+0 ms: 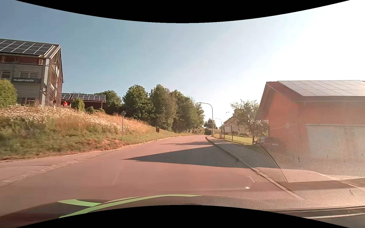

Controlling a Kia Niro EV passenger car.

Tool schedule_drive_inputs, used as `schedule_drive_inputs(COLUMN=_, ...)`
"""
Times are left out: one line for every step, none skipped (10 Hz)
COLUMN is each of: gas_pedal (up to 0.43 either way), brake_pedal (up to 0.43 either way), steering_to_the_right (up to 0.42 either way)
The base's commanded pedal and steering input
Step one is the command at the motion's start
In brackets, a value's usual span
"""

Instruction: Follow the waypoints while adhering to traffic rules and regulations

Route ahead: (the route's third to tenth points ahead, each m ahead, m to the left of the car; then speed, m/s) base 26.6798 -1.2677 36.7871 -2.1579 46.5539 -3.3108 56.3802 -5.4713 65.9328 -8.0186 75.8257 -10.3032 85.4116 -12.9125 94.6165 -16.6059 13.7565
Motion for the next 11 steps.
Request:
schedule_drive_inputs(gas_pedal=0.000, brake_pedal=0.000, steering_to_the_right=0.021)
schedule_drive_inputs(gas_pedal=0.000, brake_pedal=0.000, steering_to_the_right=0.021)
schedule_drive_inputs(gas_pedal=0.000, brake_pedal=0.000, steering_to_the_right=0.020)
schedule_drive_inputs(gas_pedal=0.039, brake_pedal=0.000, steering_to_the_right=0.020)
schedule_drive_inputs(gas_pedal=0.039, brake_pedal=0.000, steering_to_the_right=0.020)
schedule_drive_inputs(gas_pedal=0.039, brake_pedal=0.000, steering_to_the_right=0.020)
schedule_drive_inputs(gas_pedal=0.098, brake_pedal=0.000, steering_to_the_right=0.020)
schedule_drive_inputs(gas_pedal=0.098, brake_pedal=0.000, steering_to_the_right=0.019)
schedule_drive_inputs(gas_pedal=0.098, brake_pedal=0.000, steering_to_the_right=0.019)
schedule_drive_inputs(gas_pedal=0.098, brake_pedal=0.000, steering_to_the_right=0.019)
schedule_drive_inputs(gas_pedal=0.098, brake_pedal=0.000, steering_to_the_right=0.019)
